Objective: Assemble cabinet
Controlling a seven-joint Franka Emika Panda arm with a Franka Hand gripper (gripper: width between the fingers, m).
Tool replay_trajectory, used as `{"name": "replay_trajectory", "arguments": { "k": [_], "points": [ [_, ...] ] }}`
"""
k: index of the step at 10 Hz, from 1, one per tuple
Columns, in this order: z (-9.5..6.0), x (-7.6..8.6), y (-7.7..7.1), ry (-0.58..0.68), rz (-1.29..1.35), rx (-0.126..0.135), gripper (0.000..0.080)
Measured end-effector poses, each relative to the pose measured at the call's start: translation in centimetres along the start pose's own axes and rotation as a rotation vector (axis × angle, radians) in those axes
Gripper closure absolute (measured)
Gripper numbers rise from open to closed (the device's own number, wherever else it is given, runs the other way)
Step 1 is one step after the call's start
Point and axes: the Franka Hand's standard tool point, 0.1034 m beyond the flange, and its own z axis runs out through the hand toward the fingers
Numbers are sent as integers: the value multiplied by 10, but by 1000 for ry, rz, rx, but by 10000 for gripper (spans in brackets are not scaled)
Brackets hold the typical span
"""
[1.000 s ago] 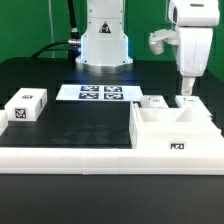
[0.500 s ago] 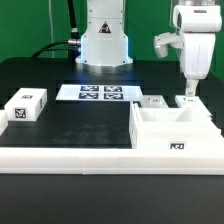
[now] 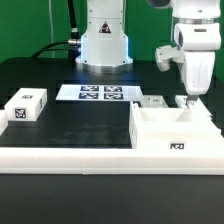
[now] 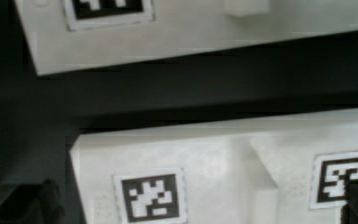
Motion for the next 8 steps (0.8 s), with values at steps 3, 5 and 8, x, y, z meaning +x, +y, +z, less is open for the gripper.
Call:
{"name": "replay_trajectory", "arguments": {
  "k": [3, 5, 8],
  "points": [
    [5, 5, 0, 20, 0, -17, 2],
    [4, 5, 2, 22, 2, -20, 43],
    [6, 5, 1, 23, 2, -19, 311]
  ]
}}
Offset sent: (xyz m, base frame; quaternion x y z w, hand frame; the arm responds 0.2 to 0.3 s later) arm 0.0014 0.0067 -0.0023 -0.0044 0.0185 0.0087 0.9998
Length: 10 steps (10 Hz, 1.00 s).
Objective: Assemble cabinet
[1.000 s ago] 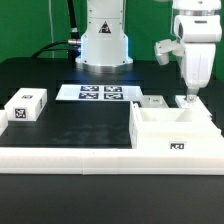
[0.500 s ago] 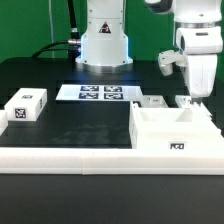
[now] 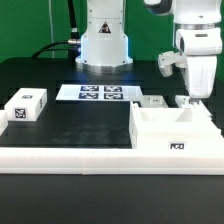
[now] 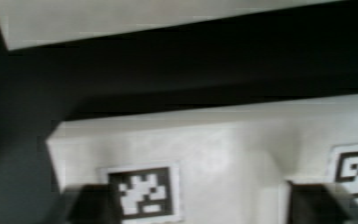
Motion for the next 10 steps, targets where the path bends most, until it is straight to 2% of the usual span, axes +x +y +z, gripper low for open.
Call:
{"name": "replay_trajectory", "arguments": {
  "k": [1, 2, 3, 4, 9, 10],
  "points": [
    [0, 0, 0, 0, 0, 0, 525],
    [0, 0, 0, 0, 1, 0, 675],
    [0, -1, 0, 0, 1, 0, 675],
    [0, -1, 0, 0, 2, 0, 732],
    [-1, -1, 1, -1, 3, 0, 732],
    [-8, -2, 2, -10, 9, -2, 732]
  ]
}}
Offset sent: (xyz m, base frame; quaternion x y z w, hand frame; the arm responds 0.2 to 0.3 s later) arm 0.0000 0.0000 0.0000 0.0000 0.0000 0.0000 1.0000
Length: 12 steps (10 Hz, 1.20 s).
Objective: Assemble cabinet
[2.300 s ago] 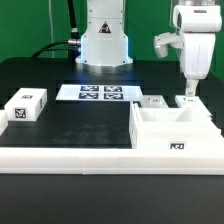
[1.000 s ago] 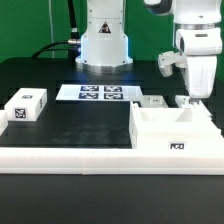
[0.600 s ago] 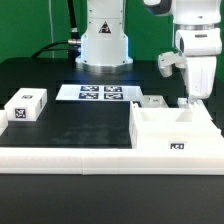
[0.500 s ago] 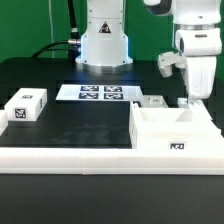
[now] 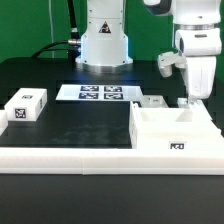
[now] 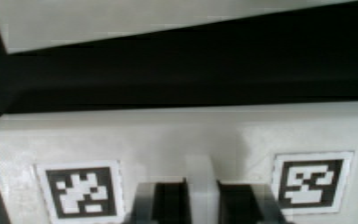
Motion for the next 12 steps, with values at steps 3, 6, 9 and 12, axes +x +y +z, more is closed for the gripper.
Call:
{"name": "replay_trajectory", "arguments": {
  "k": [3, 6, 9, 12],
  "points": [
    [-31, -11, 5, -31, 7, -12, 732],
    [-40, -34, 14, -38, -2, -21, 731],
    [-39, -38, 15, -38, 13, -19, 731],
    [-41, -40, 22, -39, 9, -21, 731]
  ]
}}
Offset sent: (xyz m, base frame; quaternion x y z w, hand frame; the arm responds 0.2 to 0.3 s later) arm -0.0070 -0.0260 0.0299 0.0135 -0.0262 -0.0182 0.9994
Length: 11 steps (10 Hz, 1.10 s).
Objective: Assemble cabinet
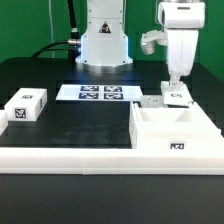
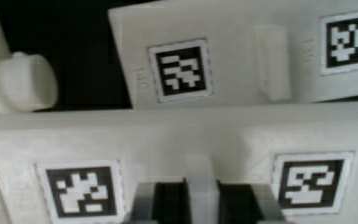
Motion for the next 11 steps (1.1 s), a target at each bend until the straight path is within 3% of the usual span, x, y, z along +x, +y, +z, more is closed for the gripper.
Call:
{"name": "replay_trajectory", "arguments": {
  "k": [3, 11],
  "points": [
    [-4, -3, 10, 4, 2, -14, 731],
    [1, -5, 10, -3, 5, 7, 731]
  ]
}}
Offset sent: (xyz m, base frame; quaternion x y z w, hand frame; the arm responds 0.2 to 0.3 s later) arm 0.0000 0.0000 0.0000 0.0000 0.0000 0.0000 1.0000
